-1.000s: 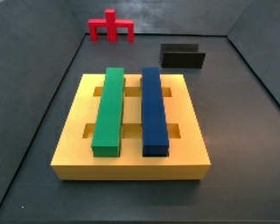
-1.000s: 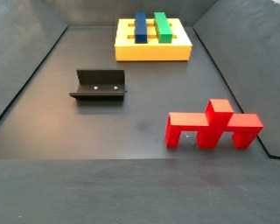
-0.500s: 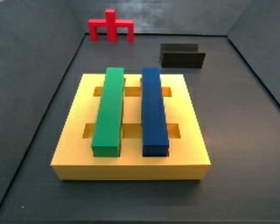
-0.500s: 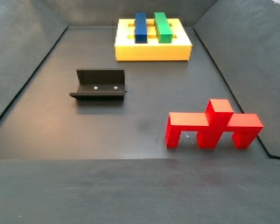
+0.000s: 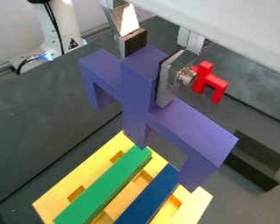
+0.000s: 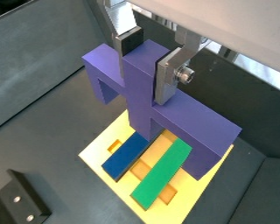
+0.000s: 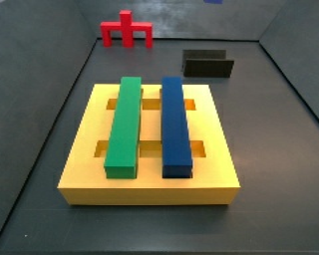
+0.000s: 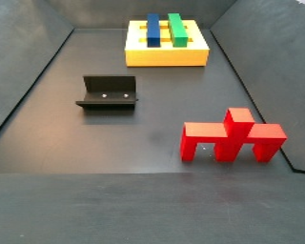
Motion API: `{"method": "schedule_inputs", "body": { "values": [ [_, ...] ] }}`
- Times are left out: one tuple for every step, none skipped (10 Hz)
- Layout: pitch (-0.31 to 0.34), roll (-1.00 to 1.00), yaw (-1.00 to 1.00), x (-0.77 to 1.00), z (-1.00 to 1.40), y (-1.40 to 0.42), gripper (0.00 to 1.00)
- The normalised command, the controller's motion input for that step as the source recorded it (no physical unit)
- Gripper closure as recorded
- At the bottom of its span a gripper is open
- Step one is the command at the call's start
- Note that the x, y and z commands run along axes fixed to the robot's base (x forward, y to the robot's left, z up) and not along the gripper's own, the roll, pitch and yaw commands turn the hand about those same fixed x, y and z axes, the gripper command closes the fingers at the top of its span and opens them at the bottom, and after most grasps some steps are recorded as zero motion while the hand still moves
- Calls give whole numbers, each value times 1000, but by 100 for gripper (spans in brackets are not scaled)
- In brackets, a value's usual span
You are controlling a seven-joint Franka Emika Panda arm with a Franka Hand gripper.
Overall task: Pick up the purple object. Move up. Place the purple object on the fixture. Regrasp the purple object. Move to above the board. Insert the purple object.
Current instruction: Insert the purple object.
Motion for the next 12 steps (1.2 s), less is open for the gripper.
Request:
{"method": "schedule_inputs", "body": {
  "values": [
    [-193,-140,206,-86,-294,-214,100],
    [-244,-76,251,-163,-446,-480,100],
    [-290,0,311,-220,-606,-646,100],
    [-323,53,331,-231,-577,-706,100],
    [-311,179,297,-91,-509,-640,100],
    [-36,180,183,283,-663,-306,100],
    [0,257,46,209,-794,-126,100],
    [0,294,11,249,-729,-120,100],
    [0,290,0,251,-746,-146,100],
    [0,251,9,337,-737,-326,100],
    [0,116,51,283,-620,-440,100],
    [0,33,0,89,-543,-271,100]
  ]
}}
